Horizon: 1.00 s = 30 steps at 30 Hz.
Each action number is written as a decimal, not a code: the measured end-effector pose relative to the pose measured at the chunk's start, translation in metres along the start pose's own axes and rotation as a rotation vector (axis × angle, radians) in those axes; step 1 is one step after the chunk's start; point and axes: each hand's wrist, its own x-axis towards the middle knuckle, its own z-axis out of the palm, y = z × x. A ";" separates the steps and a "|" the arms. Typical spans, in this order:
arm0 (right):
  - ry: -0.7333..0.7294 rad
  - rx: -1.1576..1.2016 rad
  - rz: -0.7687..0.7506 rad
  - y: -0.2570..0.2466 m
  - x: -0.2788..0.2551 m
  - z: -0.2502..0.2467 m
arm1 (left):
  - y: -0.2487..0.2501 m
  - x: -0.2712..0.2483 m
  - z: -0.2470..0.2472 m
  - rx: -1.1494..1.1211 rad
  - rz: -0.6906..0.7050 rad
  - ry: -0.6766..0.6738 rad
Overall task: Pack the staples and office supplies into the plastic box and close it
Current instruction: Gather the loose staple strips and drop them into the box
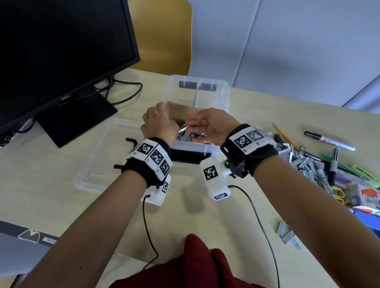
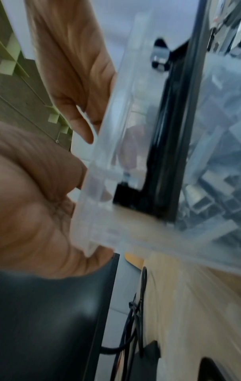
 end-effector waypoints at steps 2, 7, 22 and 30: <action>-0.015 -0.074 -0.048 0.000 -0.009 -0.013 | 0.013 -0.009 0.002 0.004 0.050 0.038; 0.138 -0.134 -0.230 0.000 -0.031 -0.067 | 0.056 -0.033 0.012 -0.216 0.251 0.042; 0.326 -1.115 -0.129 0.066 -0.055 -0.227 | 0.102 -0.071 0.163 0.034 0.383 -0.380; 0.163 -1.293 -0.205 0.077 -0.054 -0.228 | 0.096 -0.058 0.197 0.517 0.521 -0.396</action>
